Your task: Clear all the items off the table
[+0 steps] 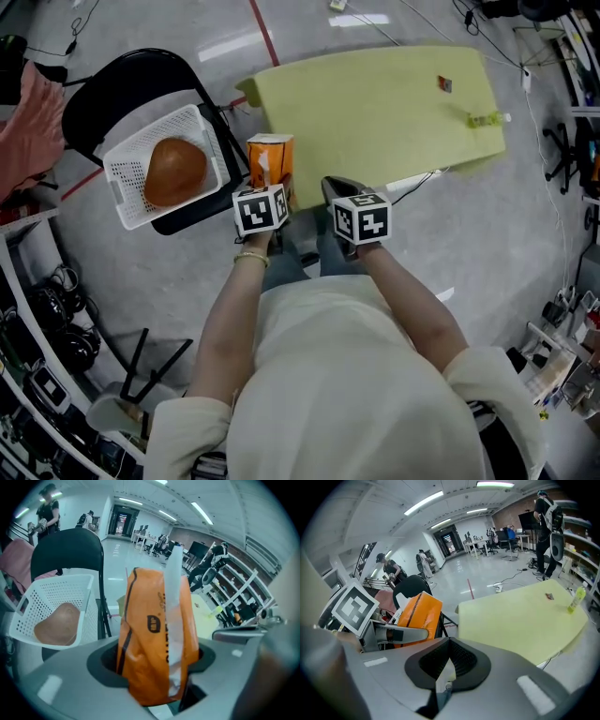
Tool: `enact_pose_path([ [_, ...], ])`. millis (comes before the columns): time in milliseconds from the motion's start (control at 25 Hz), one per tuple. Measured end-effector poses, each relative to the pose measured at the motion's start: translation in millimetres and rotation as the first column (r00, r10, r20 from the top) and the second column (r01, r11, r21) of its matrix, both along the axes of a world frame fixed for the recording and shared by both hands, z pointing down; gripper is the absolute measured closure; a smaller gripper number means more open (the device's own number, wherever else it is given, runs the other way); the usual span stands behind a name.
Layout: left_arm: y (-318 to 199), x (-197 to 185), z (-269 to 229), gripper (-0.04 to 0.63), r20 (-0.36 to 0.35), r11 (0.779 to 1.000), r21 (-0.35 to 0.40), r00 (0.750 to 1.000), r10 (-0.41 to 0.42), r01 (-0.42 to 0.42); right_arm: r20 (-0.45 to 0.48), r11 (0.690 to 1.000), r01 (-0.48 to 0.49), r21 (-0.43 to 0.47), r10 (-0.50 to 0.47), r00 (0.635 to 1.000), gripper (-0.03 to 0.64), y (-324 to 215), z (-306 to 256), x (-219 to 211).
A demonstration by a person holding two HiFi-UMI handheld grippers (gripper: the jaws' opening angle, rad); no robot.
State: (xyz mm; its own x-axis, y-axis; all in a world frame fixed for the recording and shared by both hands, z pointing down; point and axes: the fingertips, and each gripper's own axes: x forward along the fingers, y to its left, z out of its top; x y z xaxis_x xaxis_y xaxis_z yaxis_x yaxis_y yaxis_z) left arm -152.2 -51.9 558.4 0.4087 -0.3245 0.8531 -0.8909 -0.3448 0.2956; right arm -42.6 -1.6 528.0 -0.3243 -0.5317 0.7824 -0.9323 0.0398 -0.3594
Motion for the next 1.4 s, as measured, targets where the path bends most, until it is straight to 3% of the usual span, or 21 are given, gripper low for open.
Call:
enact_pose_path([
  [600, 7.1, -103.5, -30.3, 0.279, -0.019, 0.997, 0.042, 0.998, -0.066, 0.067, -0.025, 0.991, 0.113, 0.07, -0.112, 0.993, 0.618, -12.9, -29.8, -97.7],
  [1040, 20.5, -180.7, -40.1, 0.279, -0.02, 0.992, 0.062, 0.994, -0.105, 0.106, -0.039, 0.987, 0.126, 0.101, -0.122, 0.992, 0.618, 2.3, -40.8, -158.8],
  [1400, 35.8, -232.3, -50.7, 0.279, -0.037, 0.979, 0.064, 0.98, -0.194, 0.196, -0.061, 0.979, 0.163, 0.118, -0.157, 0.986, 0.618, 14.6, -51.0, -192.1],
])
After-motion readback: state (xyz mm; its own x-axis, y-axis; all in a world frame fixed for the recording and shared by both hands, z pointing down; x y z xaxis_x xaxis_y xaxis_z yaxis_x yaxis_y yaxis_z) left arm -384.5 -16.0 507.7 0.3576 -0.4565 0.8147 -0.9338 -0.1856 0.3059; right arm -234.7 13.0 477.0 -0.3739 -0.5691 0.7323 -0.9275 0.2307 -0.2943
